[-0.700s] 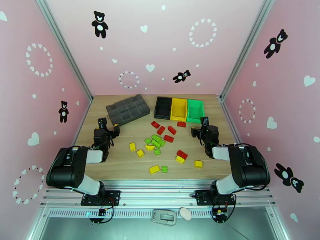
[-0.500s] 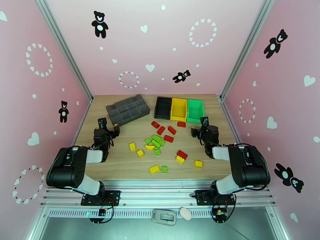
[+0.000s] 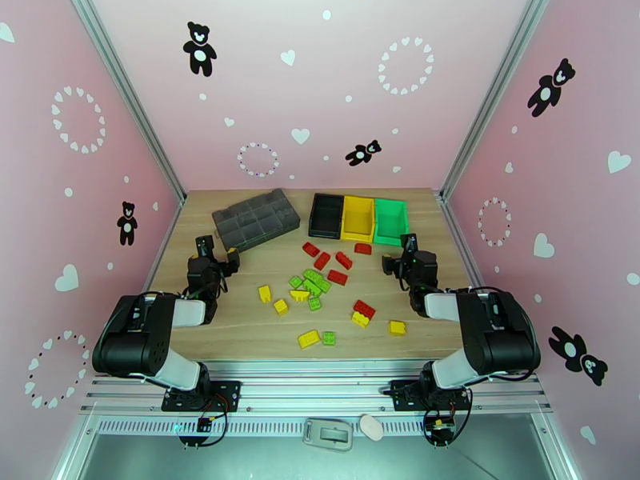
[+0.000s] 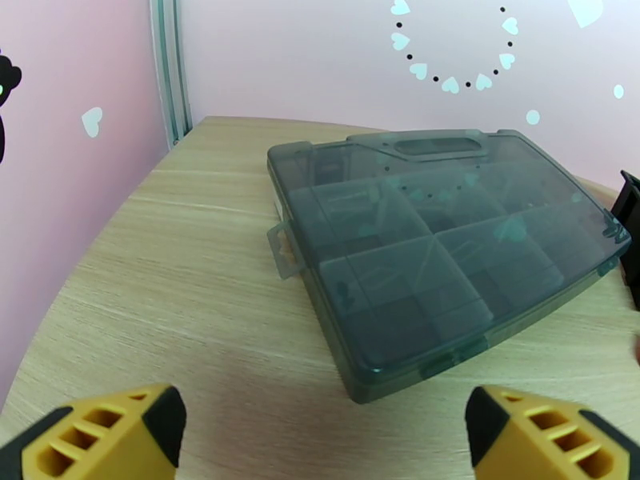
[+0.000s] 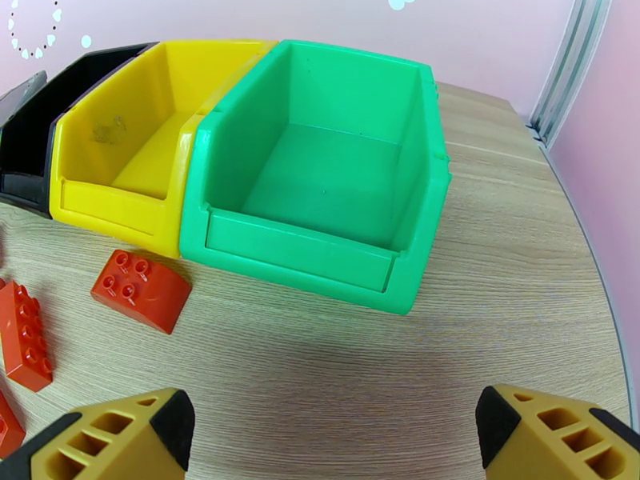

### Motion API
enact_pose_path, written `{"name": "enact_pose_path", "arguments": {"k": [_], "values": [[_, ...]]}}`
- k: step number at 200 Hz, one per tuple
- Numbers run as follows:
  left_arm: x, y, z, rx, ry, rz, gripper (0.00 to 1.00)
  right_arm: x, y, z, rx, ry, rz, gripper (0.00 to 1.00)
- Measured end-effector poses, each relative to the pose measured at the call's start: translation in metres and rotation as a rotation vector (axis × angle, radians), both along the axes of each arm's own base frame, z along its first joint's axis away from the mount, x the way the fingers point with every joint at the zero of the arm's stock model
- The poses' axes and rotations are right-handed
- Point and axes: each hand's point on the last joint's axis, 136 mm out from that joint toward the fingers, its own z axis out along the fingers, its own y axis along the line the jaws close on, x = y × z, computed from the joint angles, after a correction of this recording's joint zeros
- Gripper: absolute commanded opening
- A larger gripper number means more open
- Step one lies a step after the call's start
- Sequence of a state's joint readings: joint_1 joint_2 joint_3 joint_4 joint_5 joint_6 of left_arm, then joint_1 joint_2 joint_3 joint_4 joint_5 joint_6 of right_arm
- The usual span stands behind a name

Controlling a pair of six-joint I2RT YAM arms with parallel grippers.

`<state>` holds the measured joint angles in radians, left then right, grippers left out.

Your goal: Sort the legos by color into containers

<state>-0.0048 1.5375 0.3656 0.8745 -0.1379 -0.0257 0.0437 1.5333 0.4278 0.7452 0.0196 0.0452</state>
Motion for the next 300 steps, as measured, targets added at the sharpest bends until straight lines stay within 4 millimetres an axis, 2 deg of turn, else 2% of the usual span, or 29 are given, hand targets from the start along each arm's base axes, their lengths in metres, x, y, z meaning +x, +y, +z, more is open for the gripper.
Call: {"name": "enact_pose_path", "arguments": {"k": [210, 235, 266, 300], "values": [[-0.001, 0.002, -0.001, 0.000, 0.024, 0.012, 0.98, -0.001, -0.001, -0.001, -0.001, 0.006, -0.006, 0.99], [-0.002, 0.009, 0.016, 0.015, 0.017, 0.057, 0.98, -0.004, -0.002, 0.005, -0.002, 0.025, -0.012, 0.99], [-0.009, 0.013, 0.050, 0.026, -0.040, 0.135, 0.98, -0.011, -0.003, 0.039, 0.011, -0.028, -0.021, 0.99], [-0.035, 0.028, 0.087, -0.105, -0.116, 0.275, 0.98, -0.028, -0.013, 0.071, 0.098, -0.053, -0.119, 0.99]]}}
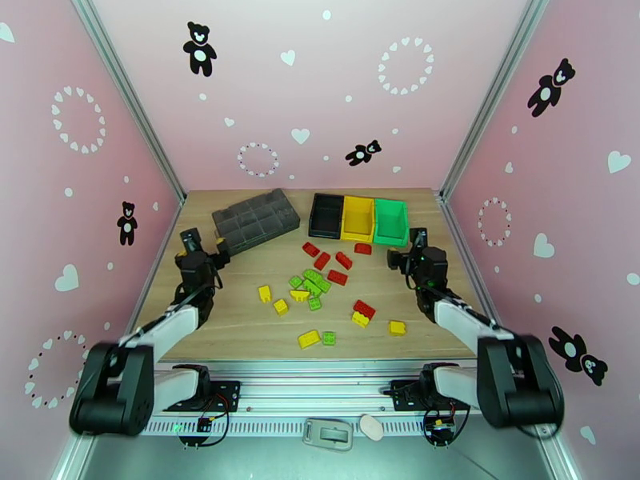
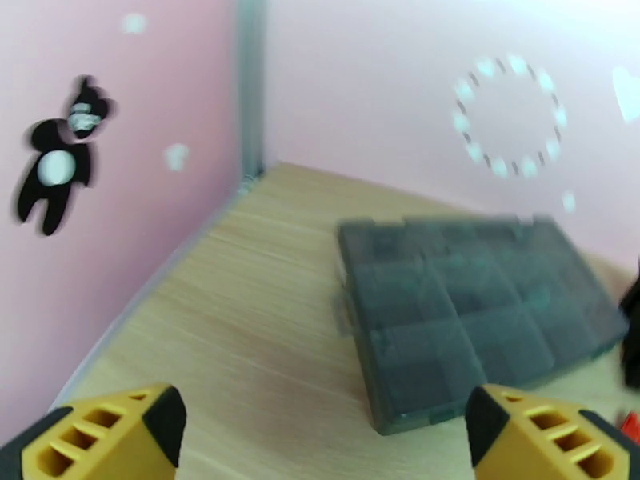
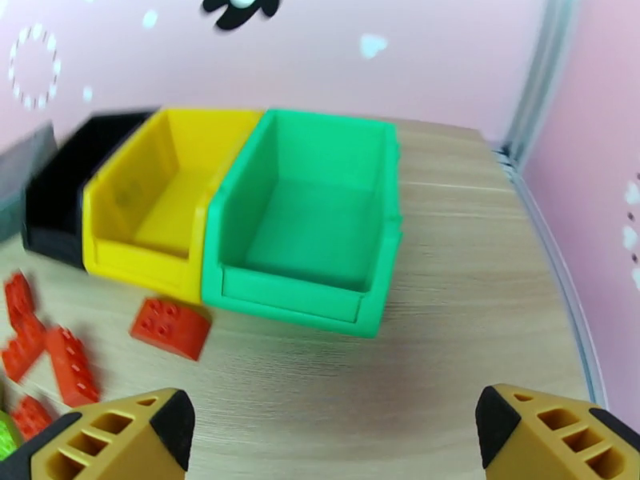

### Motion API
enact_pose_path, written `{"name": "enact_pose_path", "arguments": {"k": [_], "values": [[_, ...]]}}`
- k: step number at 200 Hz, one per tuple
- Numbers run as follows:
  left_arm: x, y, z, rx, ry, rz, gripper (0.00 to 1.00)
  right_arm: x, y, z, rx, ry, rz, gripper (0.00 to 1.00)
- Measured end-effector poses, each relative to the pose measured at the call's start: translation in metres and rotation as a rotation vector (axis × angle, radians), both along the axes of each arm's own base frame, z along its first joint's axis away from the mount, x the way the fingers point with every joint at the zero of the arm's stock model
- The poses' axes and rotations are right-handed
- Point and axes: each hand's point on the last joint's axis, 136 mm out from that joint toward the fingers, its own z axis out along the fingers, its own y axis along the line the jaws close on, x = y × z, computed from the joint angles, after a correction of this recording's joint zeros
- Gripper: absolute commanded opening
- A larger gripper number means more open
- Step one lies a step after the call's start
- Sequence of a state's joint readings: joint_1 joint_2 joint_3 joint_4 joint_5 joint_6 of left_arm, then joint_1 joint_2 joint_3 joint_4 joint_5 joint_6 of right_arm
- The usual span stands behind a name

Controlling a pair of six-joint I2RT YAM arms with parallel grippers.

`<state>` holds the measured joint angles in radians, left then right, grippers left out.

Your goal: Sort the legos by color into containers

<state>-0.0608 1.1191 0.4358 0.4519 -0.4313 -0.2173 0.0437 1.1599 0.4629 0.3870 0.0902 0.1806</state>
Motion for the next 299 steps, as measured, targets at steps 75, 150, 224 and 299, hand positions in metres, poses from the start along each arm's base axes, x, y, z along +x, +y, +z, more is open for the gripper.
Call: {"name": "enact_pose_path", "arguments": {"k": [75, 150, 224, 299], "values": [[-0.053, -0.013, 0.026, -0.344, 0.075, 0.010, 0.94, -0.066, -0.017, 0.018, 0.252, 0.205, -0.231, 0.88], [-0.092, -0.093, -0.030, -0.547, 0.485, -0.267, 0.71, -0.104, 0.039, 0.003, 0.424, 0.379, -0.003, 0.80], [-0.105, -0.161, -0.087, -0.439, 0.819, -0.373, 0.70, -0.120, 0.125, -0.014, 0.313, 0.542, 0.249, 0.79], [-0.079, -0.197, -0.130, -0.266, 0.990, -0.351, 0.64, -0.129, 0.200, -0.024, 0.081, 0.592, 0.378, 0.84]]}}
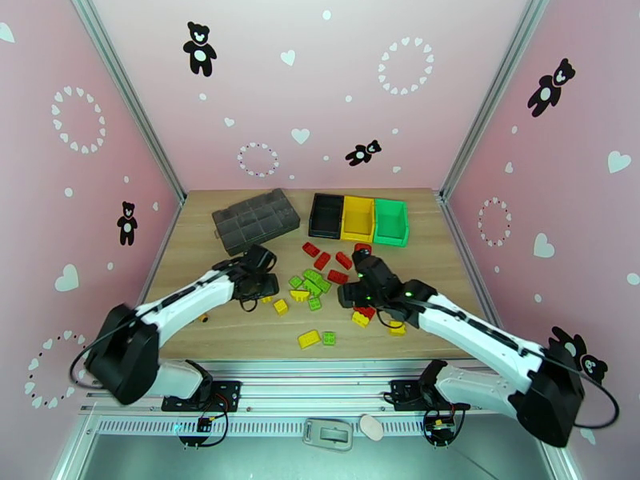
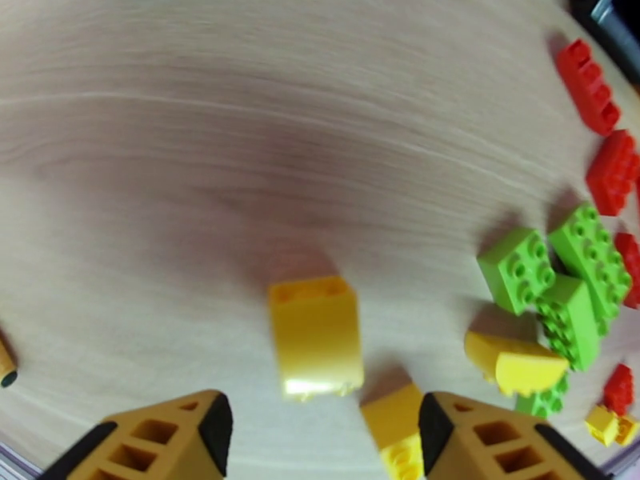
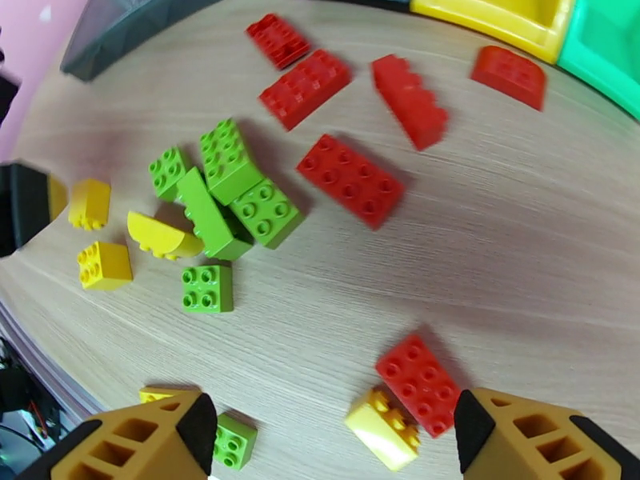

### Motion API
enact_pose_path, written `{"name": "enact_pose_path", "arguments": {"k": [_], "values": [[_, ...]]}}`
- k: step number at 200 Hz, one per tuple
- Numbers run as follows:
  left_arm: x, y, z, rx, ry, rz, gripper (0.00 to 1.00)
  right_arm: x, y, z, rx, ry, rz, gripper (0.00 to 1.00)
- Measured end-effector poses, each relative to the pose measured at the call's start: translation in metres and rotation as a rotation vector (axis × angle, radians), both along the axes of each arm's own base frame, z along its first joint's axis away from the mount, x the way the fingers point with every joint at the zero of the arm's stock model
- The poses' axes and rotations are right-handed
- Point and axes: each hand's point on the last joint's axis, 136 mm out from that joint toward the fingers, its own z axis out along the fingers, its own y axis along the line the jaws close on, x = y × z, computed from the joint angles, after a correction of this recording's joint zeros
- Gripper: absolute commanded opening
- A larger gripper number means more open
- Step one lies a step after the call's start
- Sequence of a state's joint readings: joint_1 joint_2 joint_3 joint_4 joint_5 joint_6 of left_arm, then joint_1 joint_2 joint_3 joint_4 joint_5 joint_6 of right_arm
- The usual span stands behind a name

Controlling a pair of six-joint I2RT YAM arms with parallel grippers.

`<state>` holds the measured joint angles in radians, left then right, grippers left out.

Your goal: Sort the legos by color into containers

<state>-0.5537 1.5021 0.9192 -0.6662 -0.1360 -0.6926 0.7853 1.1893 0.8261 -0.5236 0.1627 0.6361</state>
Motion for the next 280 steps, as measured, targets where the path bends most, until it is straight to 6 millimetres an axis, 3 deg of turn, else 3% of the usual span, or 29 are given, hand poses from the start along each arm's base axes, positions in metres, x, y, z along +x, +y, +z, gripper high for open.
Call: {"name": "enact_pose_path", "arguments": {"k": [35, 143, 197, 232, 280], "values": [[0.001, 0.003, -0.019, 0.061, 0.043, -0.006, 0.59, -0.002, 0.006, -0.010, -0.044, 0.008, 0.006, 0.84], [0.004, 0.002, -0.028, 0.079, 0.060, -0.007, 0.48, 0.003, 0.000, -0.004, -0.052, -0.029, -0.030, 0.85], [0.005, 0.000, -0.028, 0.079, 0.057, -0.021, 0.31, 0.006, -0.003, 0.004, -0.042, -0.056, -0.054, 0.88], [0.008, -0.010, -0.012, 0.013, 0.024, -0.040, 0.26, 0.012, -0.010, 0.003, -0.031, -0.050, -0.096, 0.87], [0.036, -0.062, 0.050, -0.229, -0.108, -0.153, 0.23, 0.050, -0.024, 0.006, 0.123, -0.021, -0.215, 0.86]]}}
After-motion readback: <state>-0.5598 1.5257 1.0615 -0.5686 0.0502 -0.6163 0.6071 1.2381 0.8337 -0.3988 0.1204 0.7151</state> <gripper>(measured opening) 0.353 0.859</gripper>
